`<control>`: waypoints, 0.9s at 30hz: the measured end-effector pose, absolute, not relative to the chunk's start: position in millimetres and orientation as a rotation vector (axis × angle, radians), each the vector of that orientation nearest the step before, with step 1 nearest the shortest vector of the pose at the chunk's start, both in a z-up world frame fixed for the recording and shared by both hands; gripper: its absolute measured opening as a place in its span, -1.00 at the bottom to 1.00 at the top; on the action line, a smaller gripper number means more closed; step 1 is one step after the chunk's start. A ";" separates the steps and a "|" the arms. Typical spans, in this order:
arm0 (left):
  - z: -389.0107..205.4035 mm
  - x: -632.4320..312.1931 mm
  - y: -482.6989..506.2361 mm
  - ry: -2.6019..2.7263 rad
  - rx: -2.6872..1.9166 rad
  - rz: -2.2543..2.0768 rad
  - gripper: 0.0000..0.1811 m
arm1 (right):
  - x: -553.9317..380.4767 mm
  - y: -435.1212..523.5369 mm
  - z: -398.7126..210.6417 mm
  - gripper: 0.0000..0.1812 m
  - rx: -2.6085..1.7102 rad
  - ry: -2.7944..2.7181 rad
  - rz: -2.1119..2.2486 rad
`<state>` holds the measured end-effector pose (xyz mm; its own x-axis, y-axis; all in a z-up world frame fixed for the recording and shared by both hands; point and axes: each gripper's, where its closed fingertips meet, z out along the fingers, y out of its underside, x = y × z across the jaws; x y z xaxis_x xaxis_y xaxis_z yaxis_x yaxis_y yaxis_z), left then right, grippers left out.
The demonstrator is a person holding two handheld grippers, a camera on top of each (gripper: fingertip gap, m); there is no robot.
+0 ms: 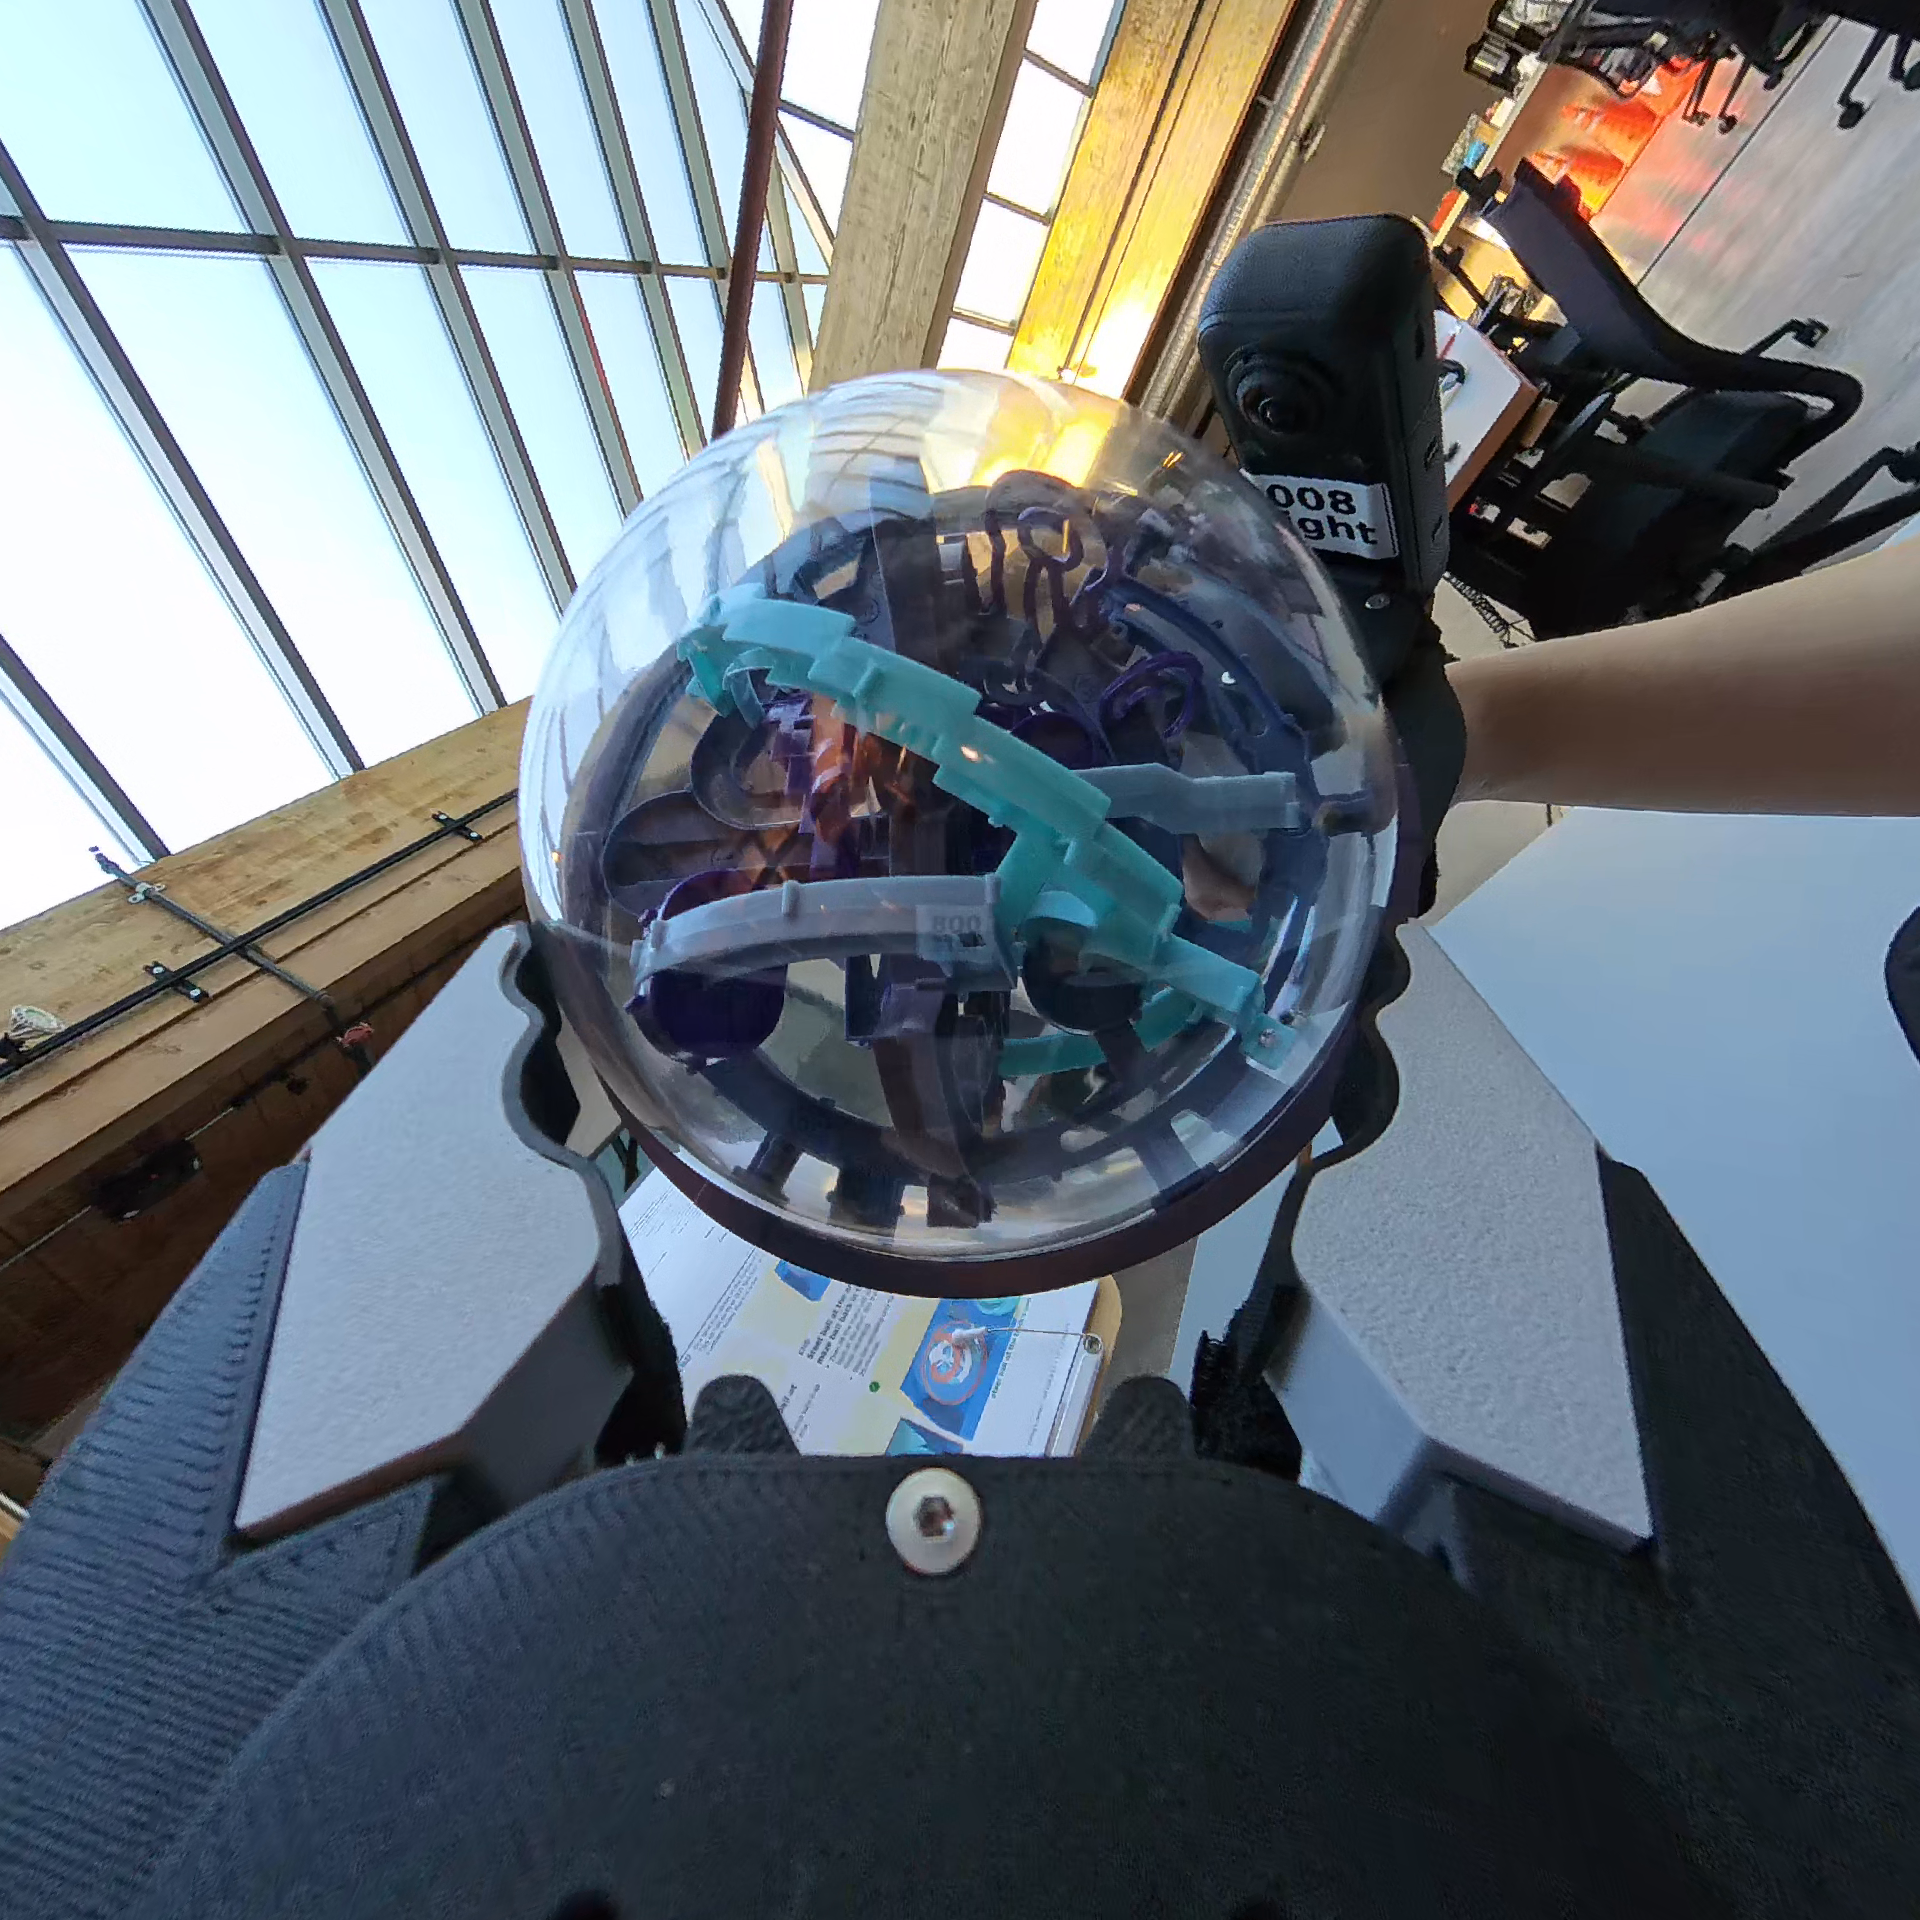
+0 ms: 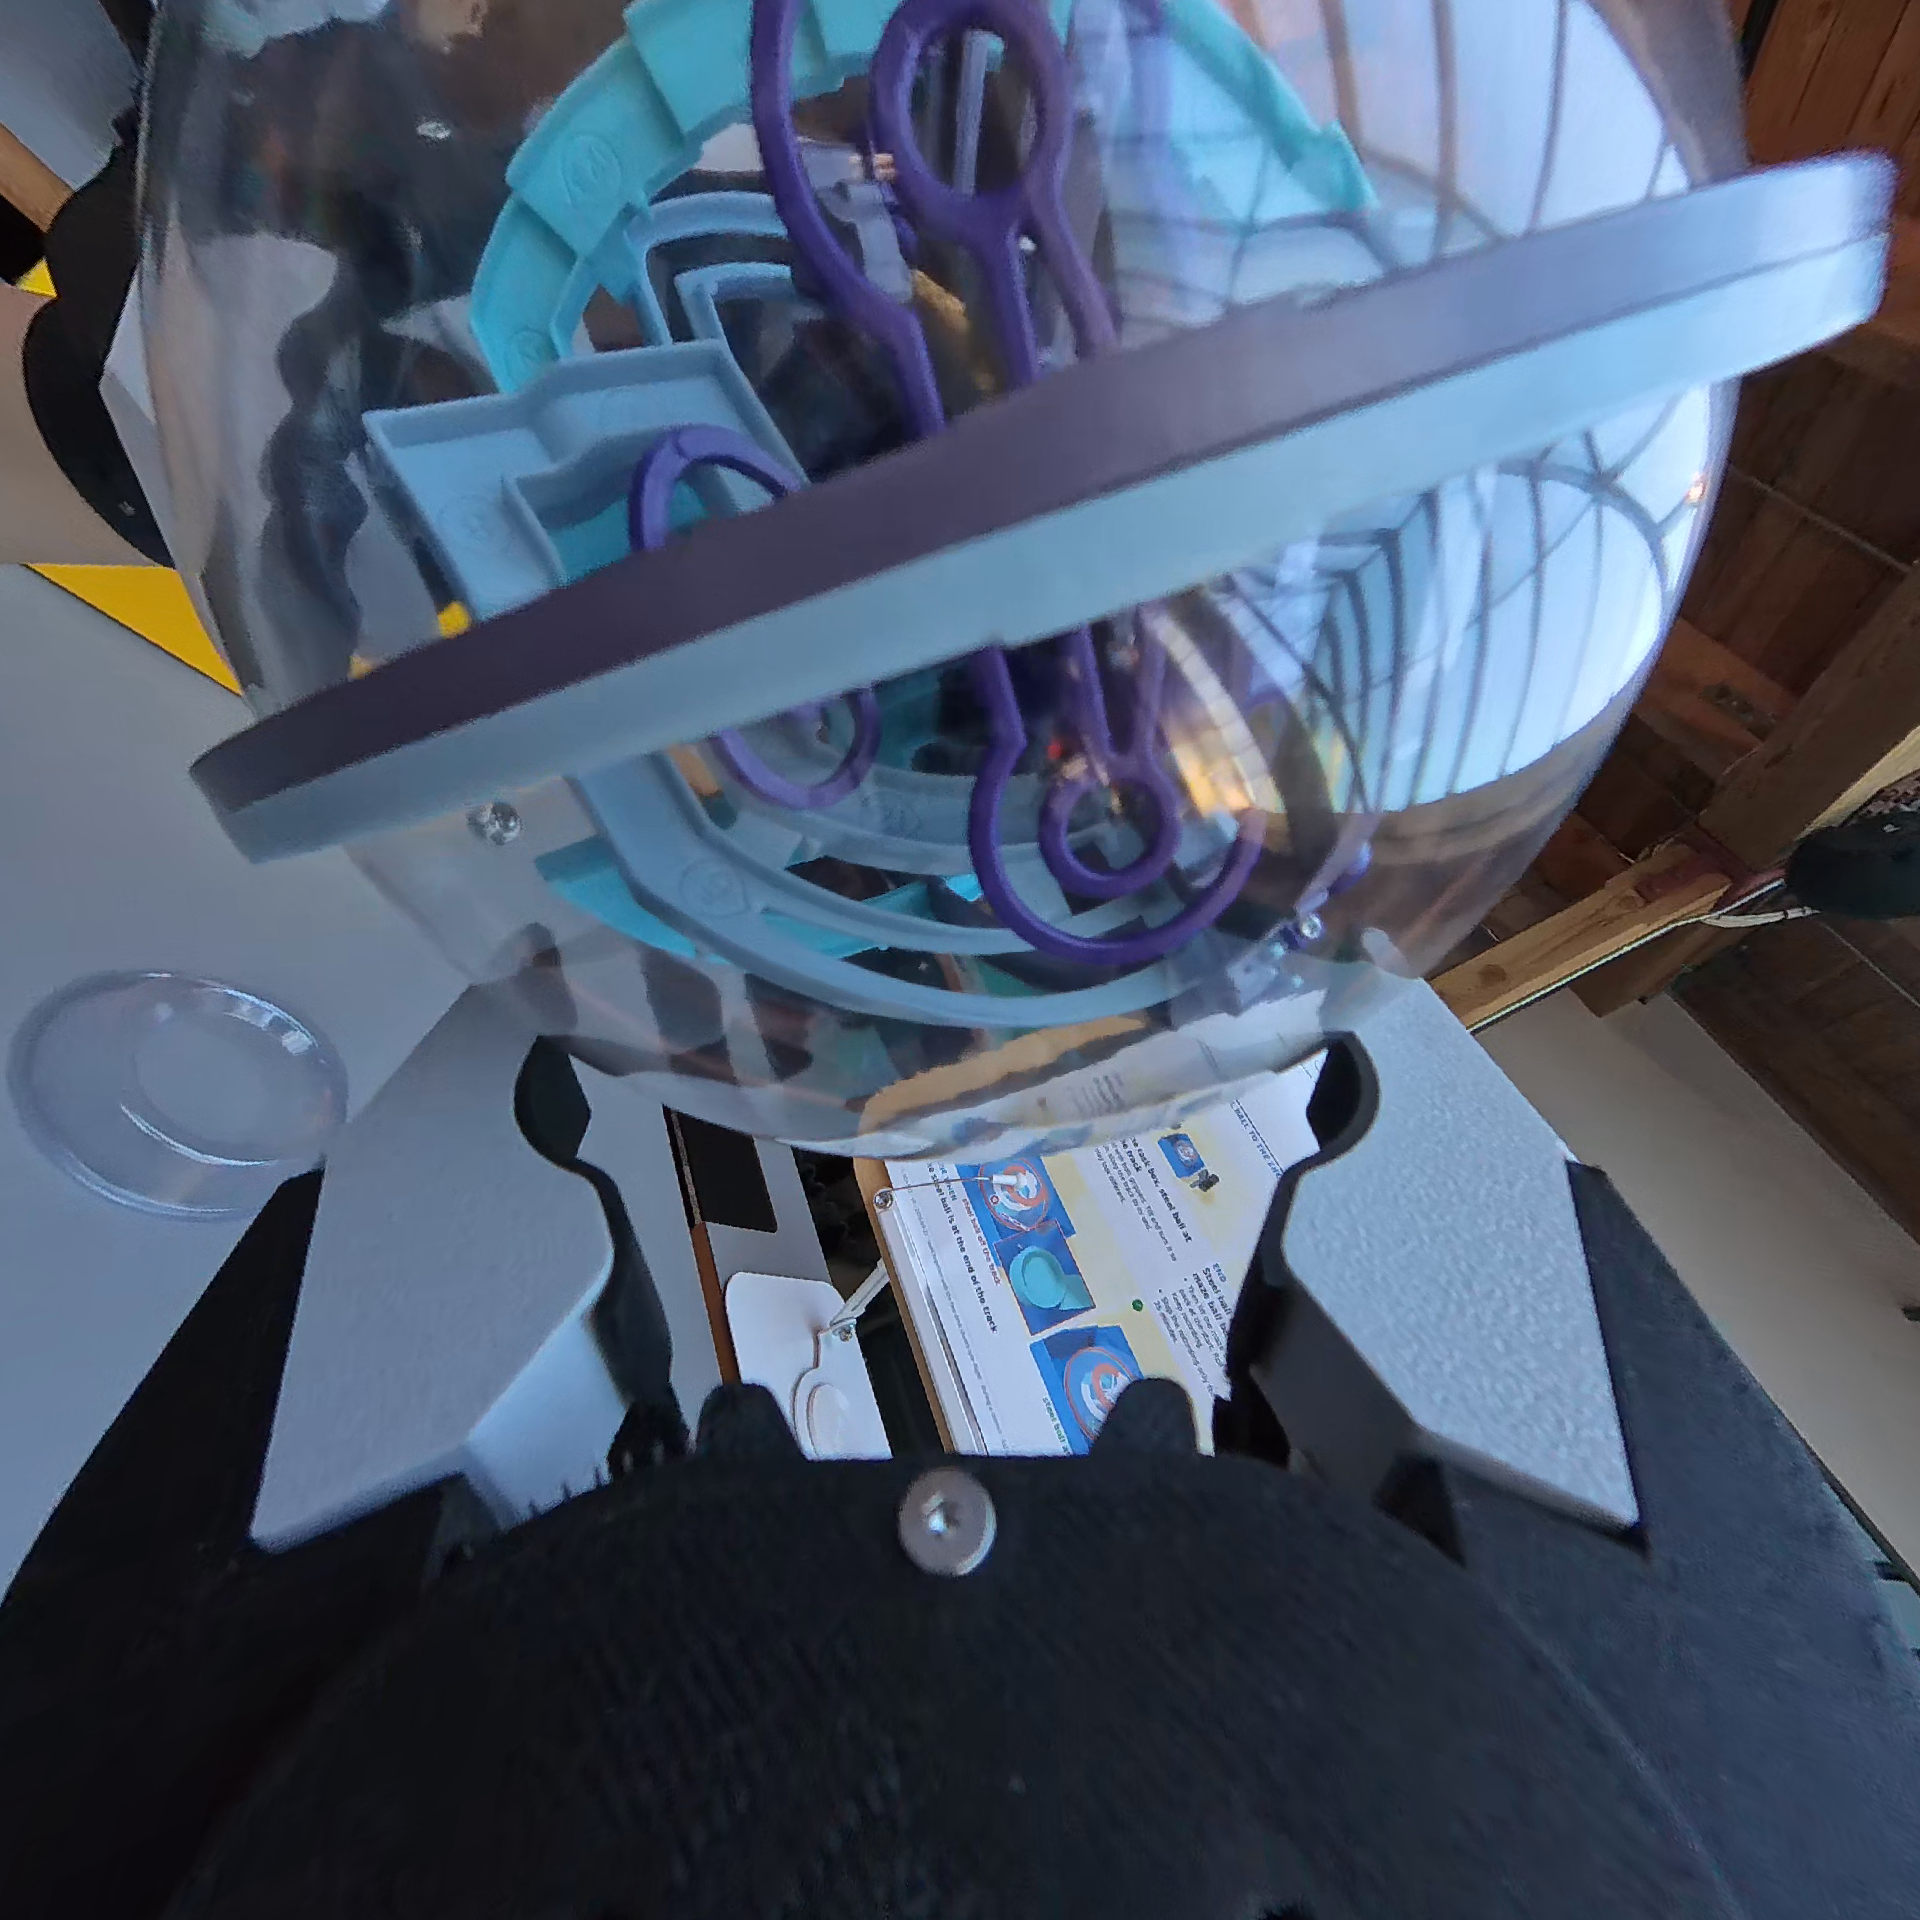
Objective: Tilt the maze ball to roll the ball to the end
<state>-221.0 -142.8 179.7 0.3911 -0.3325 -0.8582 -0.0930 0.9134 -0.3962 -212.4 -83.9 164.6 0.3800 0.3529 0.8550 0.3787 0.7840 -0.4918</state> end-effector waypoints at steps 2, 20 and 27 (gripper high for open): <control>179.5 -220.4 -142.0 1.166 -0.417 -0.159 0.64 | -211.7 -83.3 164.3 0.58 -0.717 -1.211 -0.022; 185.6 -228.8 -144.6 1.159 -0.408 -0.204 0.64 | -219.7 -87.8 169.2 0.58 -0.739 -1.206 -0.024; 209.0 -250.8 -157.3 1.072 -0.362 -0.200 0.63 | -238.8 -100.7 197.0 0.58 -0.716 -1.291 -0.105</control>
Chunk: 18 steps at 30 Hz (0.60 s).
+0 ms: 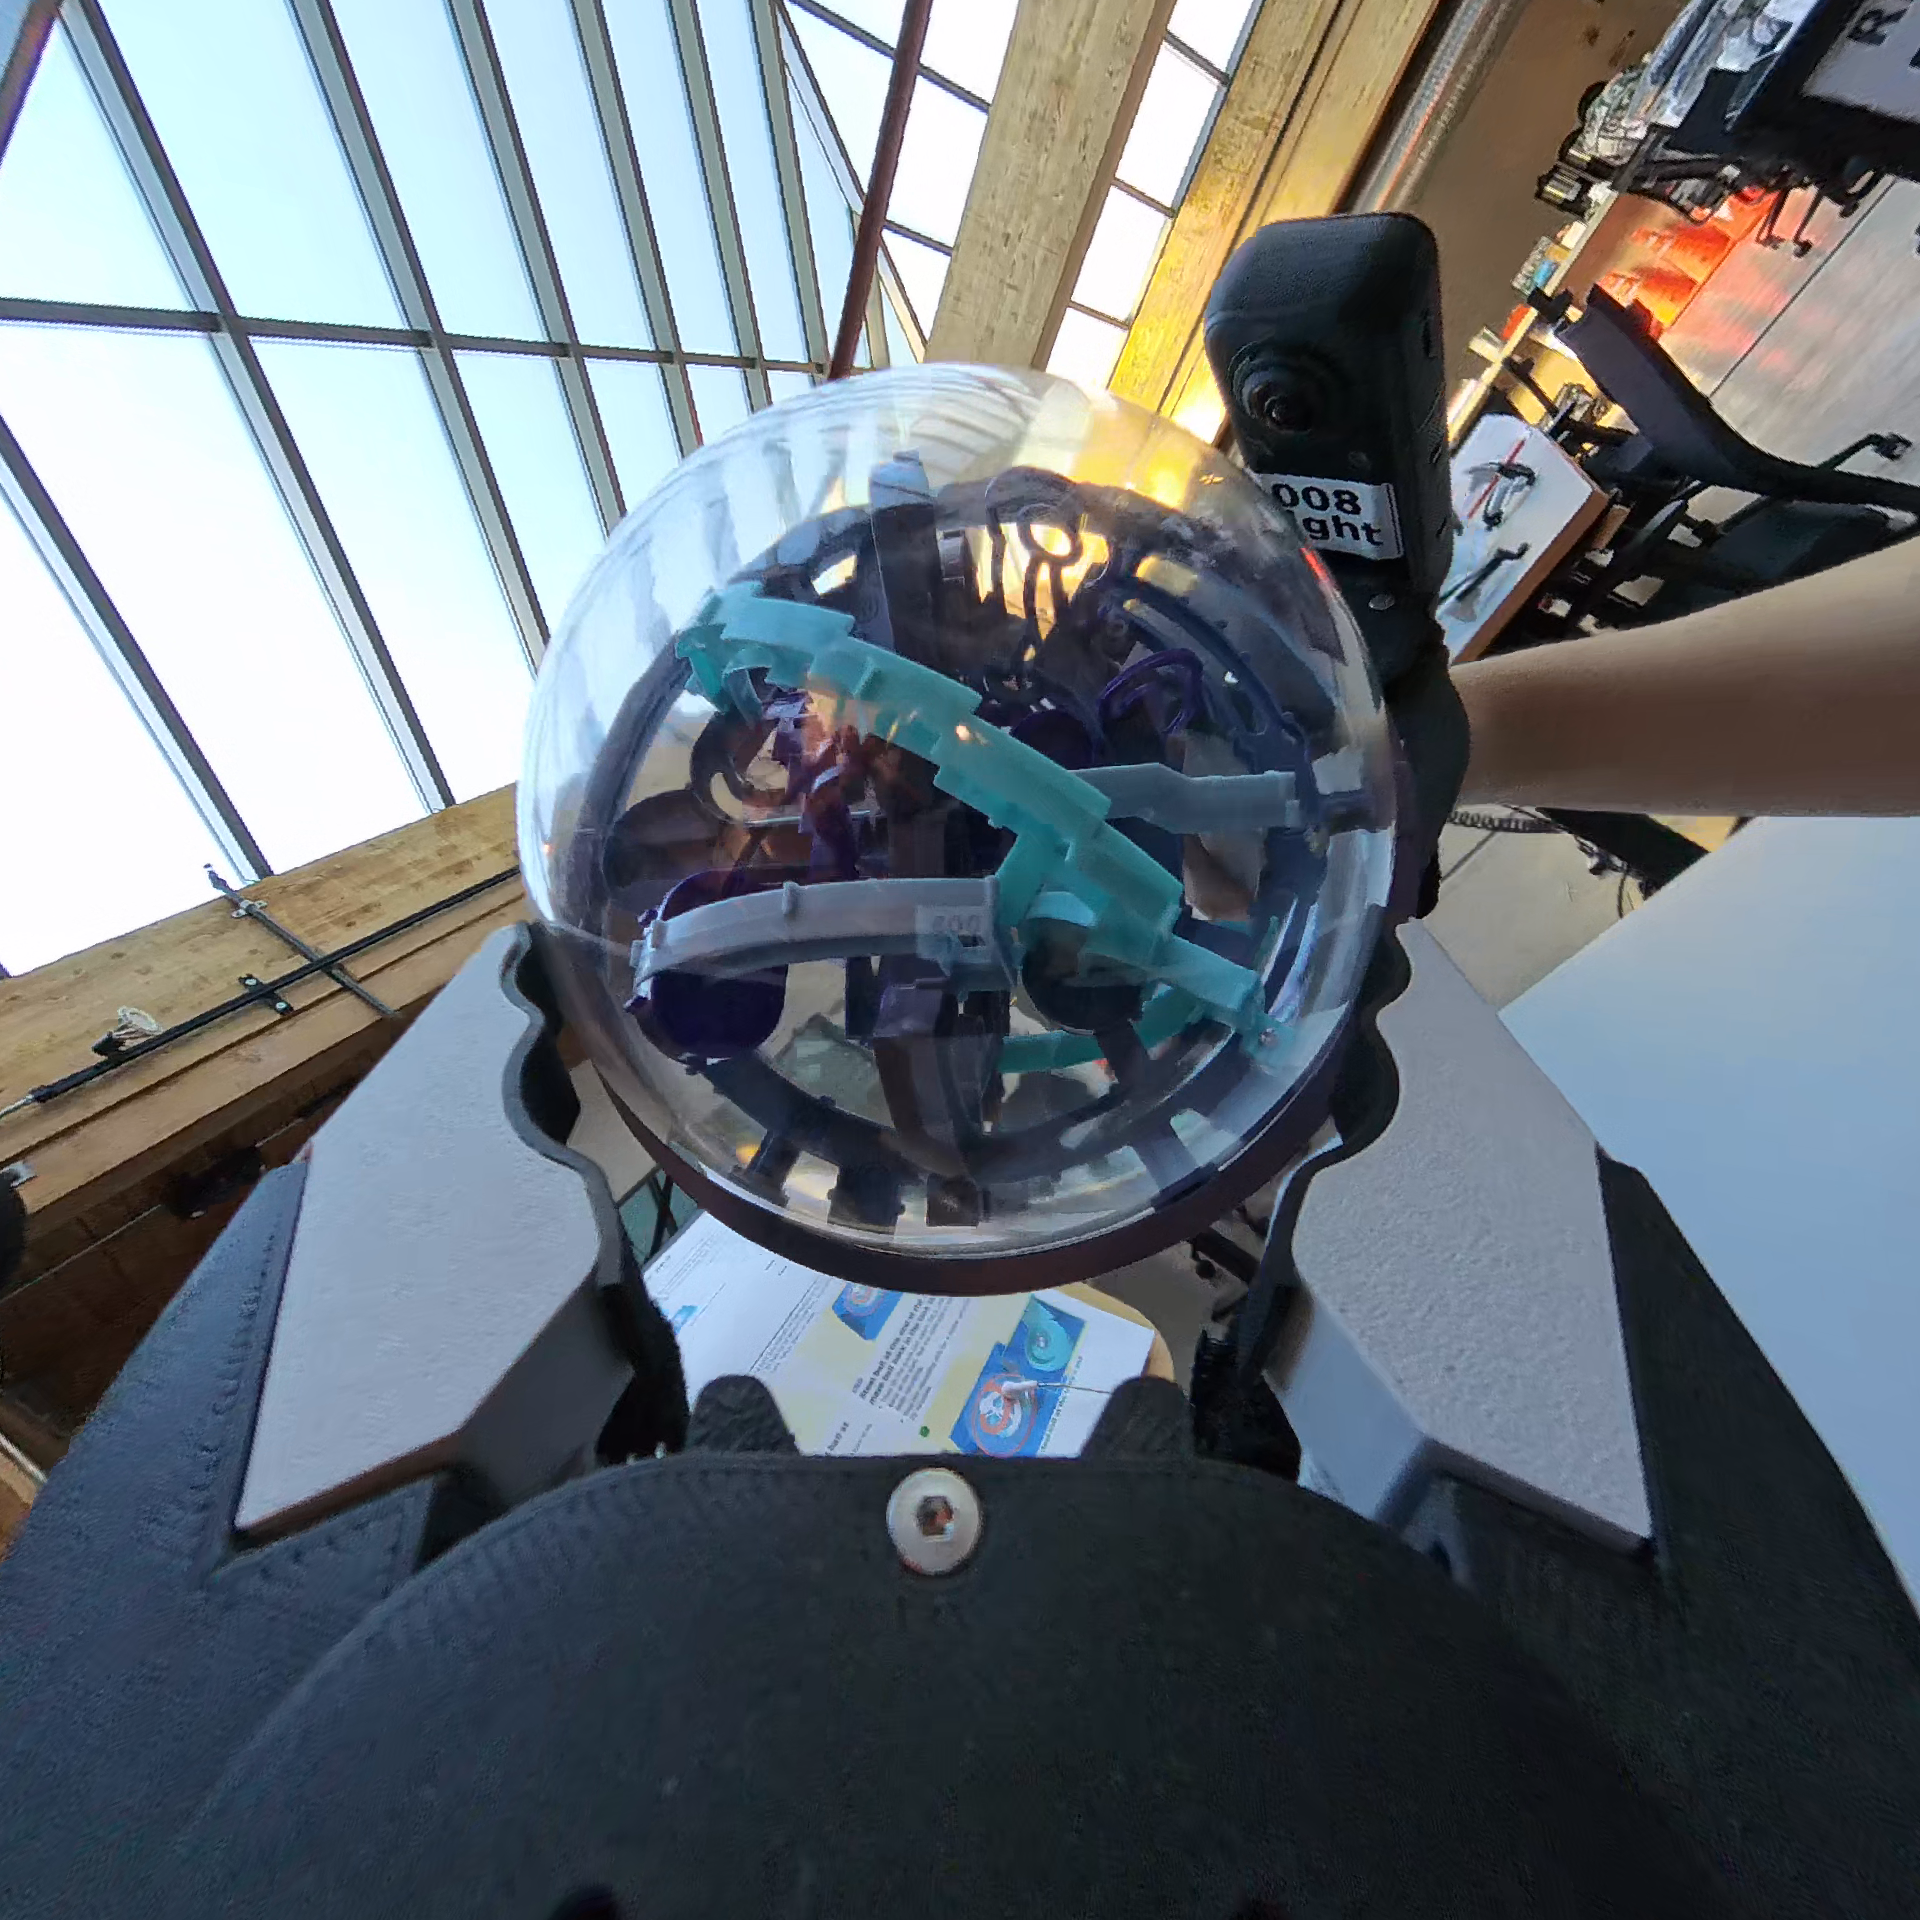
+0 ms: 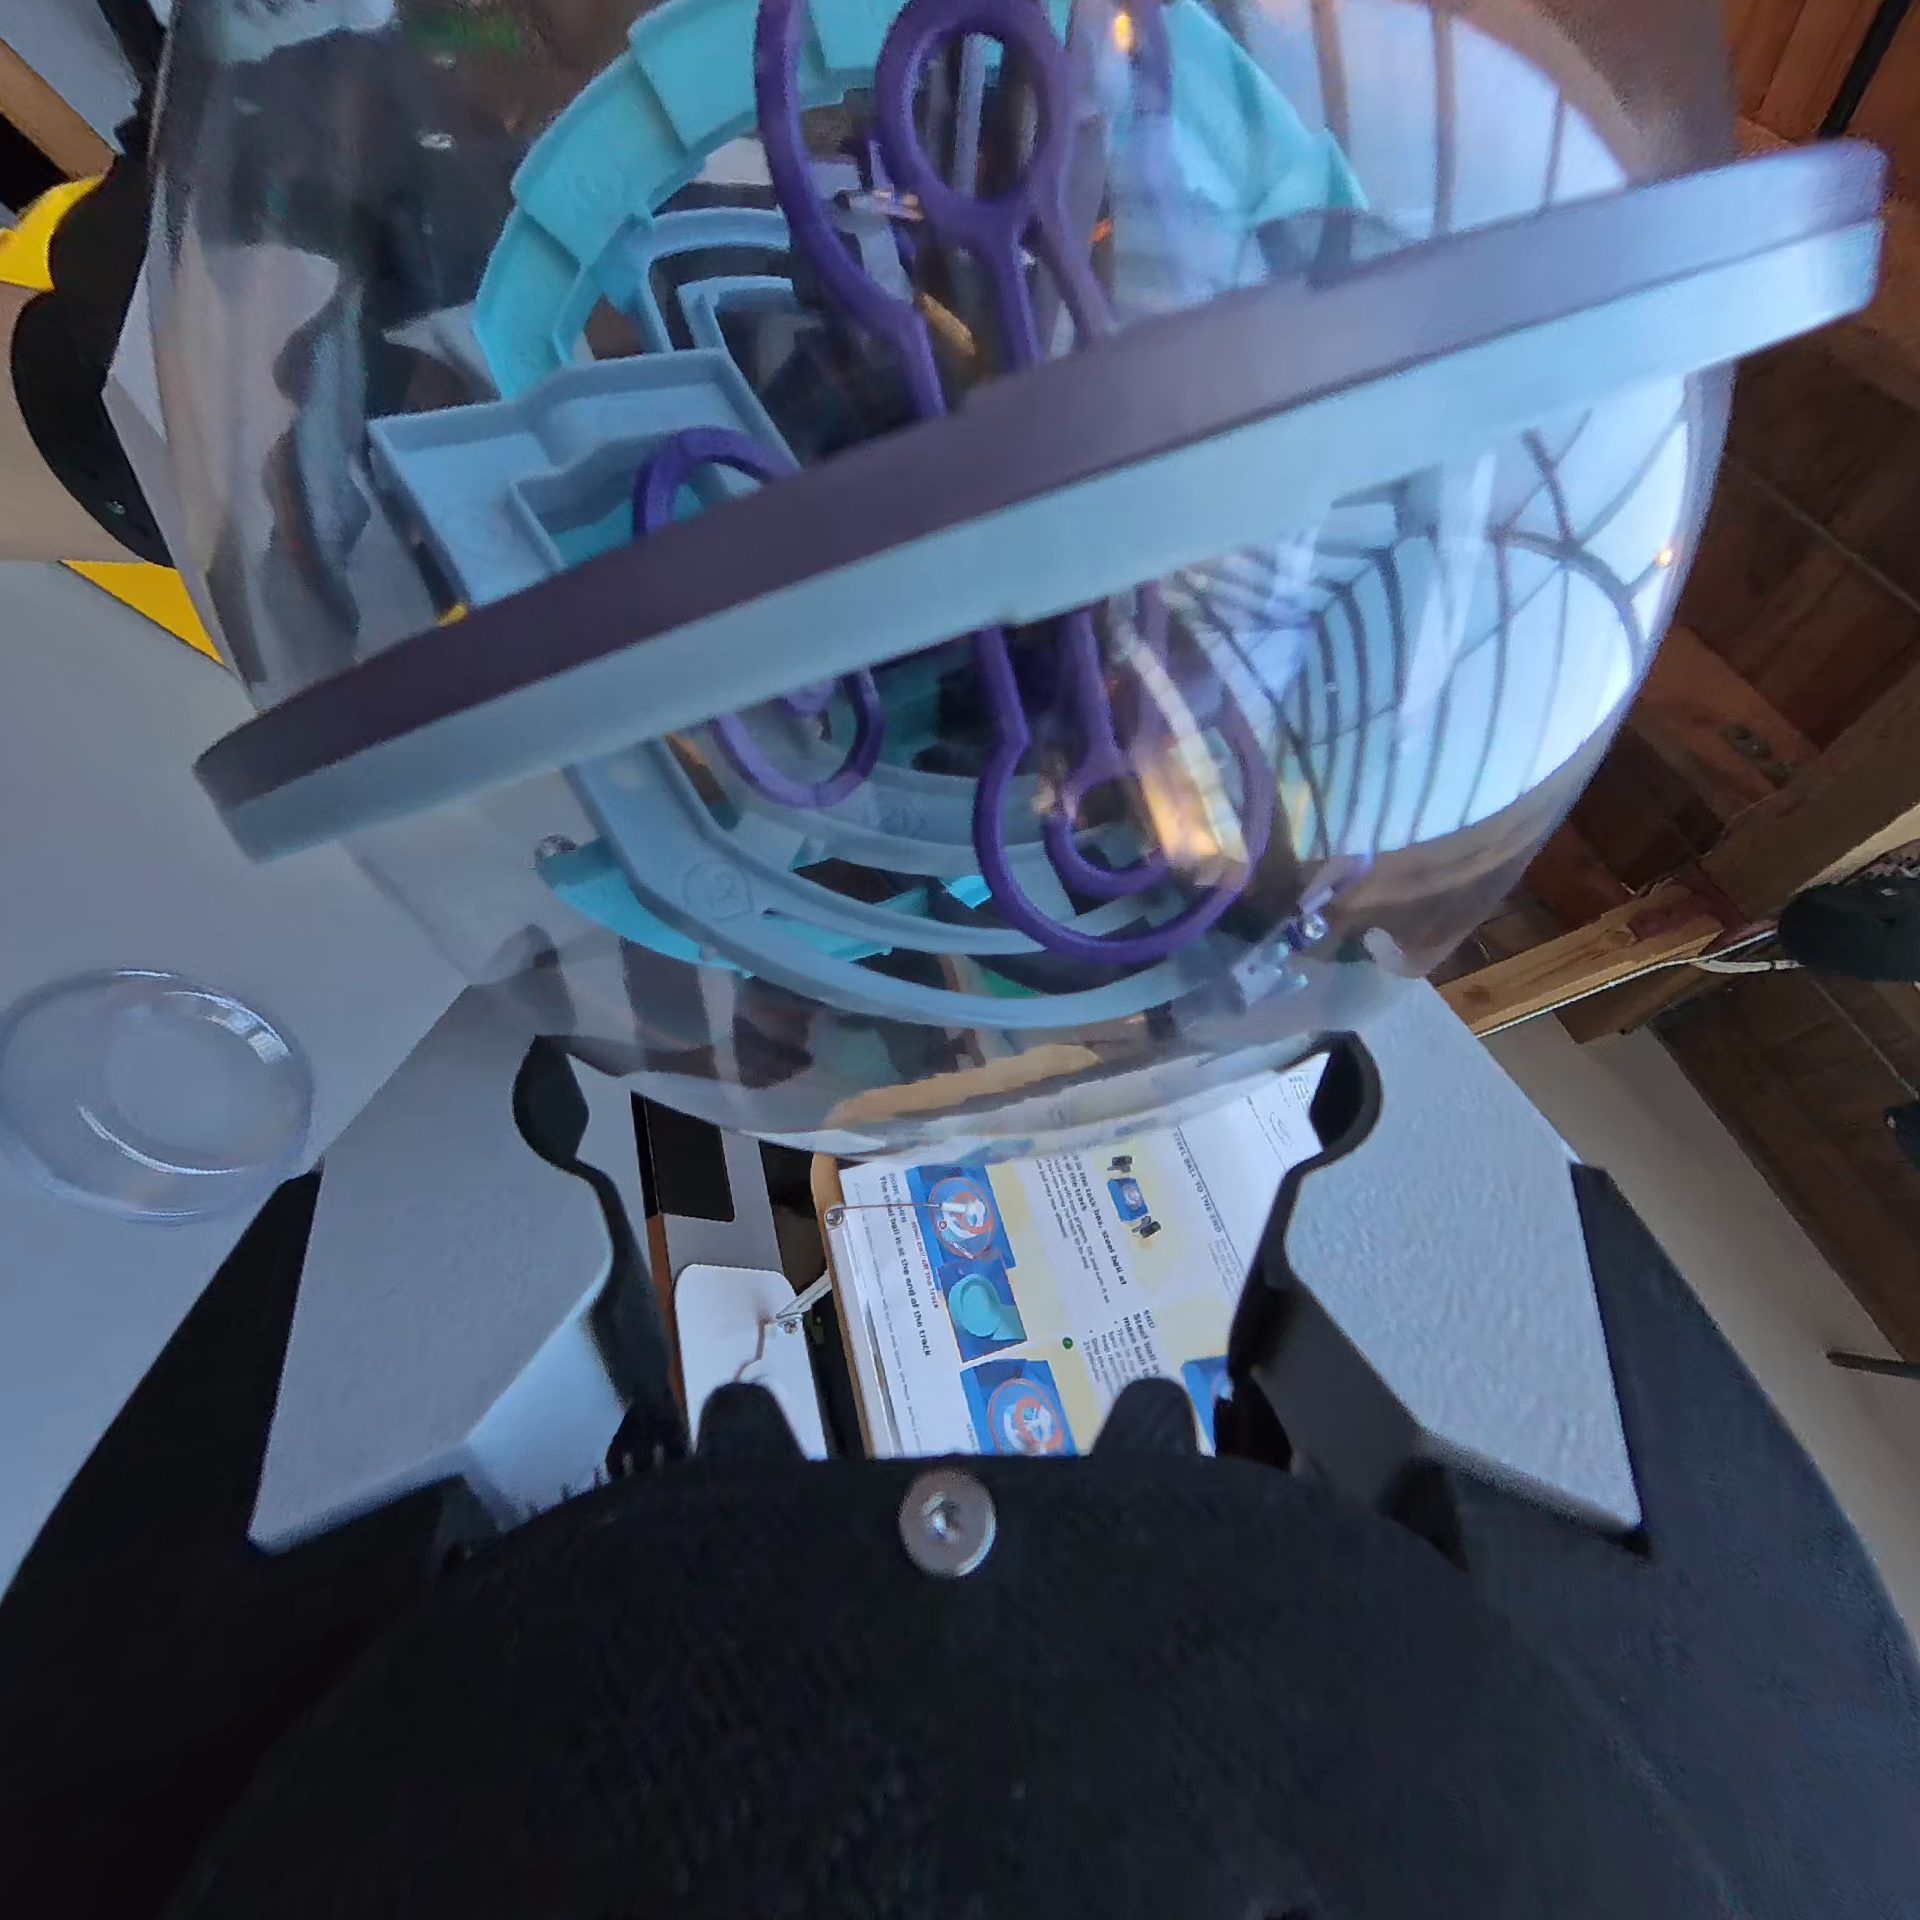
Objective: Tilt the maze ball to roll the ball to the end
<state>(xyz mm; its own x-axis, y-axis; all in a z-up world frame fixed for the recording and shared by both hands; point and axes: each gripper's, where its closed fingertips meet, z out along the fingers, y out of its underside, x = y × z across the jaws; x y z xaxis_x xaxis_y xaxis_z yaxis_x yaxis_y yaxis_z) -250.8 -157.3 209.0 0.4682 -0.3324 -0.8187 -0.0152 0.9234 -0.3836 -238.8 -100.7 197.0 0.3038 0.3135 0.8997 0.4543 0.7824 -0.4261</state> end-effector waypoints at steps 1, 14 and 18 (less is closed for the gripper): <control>213.6 -255.7 -161.1 1.058 -0.353 -0.198 0.63 | -243.4 -104.5 202.4 0.58 -0.710 -1.304 -0.117; 255.1 -320.8 -222.1 0.948 -0.225 -0.130 0.64 | -309.8 -161.5 251.0 0.60 -0.586 -1.385 -0.189; 264.6 -336.1 -237.8 0.887 -0.168 -0.169 0.64 | -324.8 -176.3 261.4 0.61 -0.579 -1.427 -0.199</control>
<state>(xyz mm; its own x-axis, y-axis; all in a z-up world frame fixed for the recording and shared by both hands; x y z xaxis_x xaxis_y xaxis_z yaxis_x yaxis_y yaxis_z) -336.1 -237.8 264.6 0.6200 -0.2152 -0.7545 0.0767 0.9737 -0.2147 -324.8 -176.3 261.4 0.1542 0.2086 0.9658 0.4644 0.8475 -0.2572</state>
